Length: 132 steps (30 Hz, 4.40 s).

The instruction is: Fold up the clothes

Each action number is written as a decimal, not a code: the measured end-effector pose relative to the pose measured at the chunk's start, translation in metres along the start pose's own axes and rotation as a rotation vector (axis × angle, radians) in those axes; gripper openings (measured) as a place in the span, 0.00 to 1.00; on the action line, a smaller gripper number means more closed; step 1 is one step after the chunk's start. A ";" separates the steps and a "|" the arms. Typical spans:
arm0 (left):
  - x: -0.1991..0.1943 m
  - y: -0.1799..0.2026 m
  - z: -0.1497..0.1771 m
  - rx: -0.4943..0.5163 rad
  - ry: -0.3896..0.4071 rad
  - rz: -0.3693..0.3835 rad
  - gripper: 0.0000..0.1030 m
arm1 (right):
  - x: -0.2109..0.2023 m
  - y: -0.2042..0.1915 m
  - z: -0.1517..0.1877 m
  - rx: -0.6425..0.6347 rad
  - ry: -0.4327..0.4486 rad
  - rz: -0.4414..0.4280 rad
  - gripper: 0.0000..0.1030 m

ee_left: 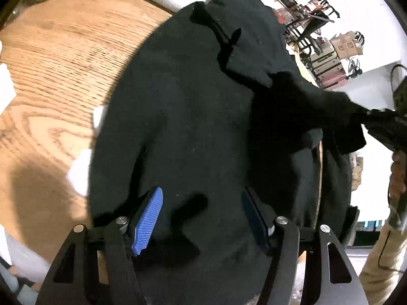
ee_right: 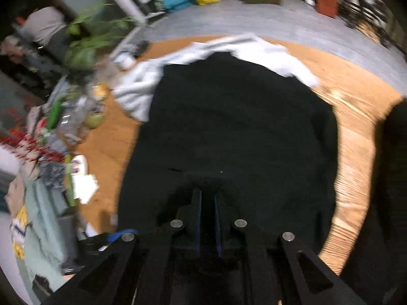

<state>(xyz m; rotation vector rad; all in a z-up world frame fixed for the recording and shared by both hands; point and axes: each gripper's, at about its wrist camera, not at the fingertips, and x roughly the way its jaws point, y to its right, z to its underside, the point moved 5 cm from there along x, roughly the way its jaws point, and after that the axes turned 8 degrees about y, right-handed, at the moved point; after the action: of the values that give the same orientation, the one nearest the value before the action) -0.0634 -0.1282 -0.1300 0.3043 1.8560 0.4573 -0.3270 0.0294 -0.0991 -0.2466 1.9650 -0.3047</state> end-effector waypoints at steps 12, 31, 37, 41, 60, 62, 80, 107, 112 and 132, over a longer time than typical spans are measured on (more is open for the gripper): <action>-0.035 0.045 0.008 0.111 0.101 0.217 0.63 | -0.008 -0.076 -0.013 -0.179 0.035 -0.163 0.11; 0.039 0.022 -0.005 -0.004 -0.103 0.300 0.63 | 0.052 0.094 -0.005 -0.008 -0.064 0.160 0.49; 0.046 0.035 -0.002 -0.014 -0.100 0.312 0.63 | 0.071 0.073 0.050 -0.045 -0.170 0.002 0.52; 0.043 0.023 -0.002 -0.025 -0.101 0.327 0.63 | 0.061 0.056 0.054 -0.083 -0.134 -0.032 0.45; 0.040 0.016 -0.004 -0.040 -0.108 0.353 0.63 | -0.029 0.053 -0.014 -0.197 0.144 0.230 0.05; 0.039 0.015 -0.005 -0.039 -0.110 0.356 0.63 | -0.037 0.075 -0.032 -0.170 0.190 0.321 0.05; 0.040 0.007 -0.007 -0.053 -0.114 0.382 0.63 | 0.053 -0.012 0.024 -0.429 0.087 0.303 0.72; 0.037 0.004 -0.005 -0.036 -0.111 0.384 0.63 | 0.042 -0.043 -0.076 0.029 0.181 -0.012 0.17; 0.037 0.003 -0.006 -0.037 -0.115 0.389 0.63 | 0.076 -0.025 -0.057 0.087 0.108 -0.010 0.54; 0.035 -0.008 -0.009 -0.058 -0.110 0.404 0.63 | 0.065 0.087 0.056 -0.329 0.086 0.665 0.58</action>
<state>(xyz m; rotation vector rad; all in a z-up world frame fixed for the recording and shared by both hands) -0.0829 -0.1214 -0.1607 0.6575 1.6712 0.7532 -0.3045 0.0860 -0.2051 0.2199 2.0537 0.4463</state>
